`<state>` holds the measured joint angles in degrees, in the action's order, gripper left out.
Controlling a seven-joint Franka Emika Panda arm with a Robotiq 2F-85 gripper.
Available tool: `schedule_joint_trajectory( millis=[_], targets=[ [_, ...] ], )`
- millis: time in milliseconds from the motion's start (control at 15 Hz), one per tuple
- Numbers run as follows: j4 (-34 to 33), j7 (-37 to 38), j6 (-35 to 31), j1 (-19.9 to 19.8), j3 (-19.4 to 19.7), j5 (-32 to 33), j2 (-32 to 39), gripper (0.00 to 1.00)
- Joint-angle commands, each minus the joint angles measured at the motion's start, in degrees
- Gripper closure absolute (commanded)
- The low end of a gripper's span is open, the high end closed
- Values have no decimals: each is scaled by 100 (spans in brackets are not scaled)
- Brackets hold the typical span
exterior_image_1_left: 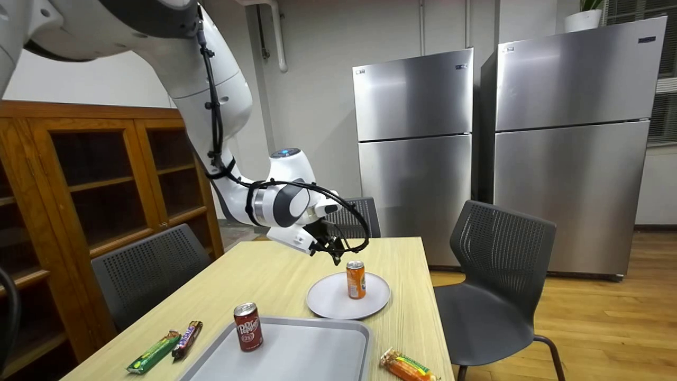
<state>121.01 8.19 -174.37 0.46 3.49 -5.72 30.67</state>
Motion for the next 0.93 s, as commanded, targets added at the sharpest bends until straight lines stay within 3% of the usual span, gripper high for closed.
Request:
schedule_joint_trajectory(
  millis=[0, 867],
  targets=[
    [-606, 29, 299, 10, 152, 52, 378, 0],
    [-2068, 58, 898, -67, 289, 54, 1380, 0]
  ],
)
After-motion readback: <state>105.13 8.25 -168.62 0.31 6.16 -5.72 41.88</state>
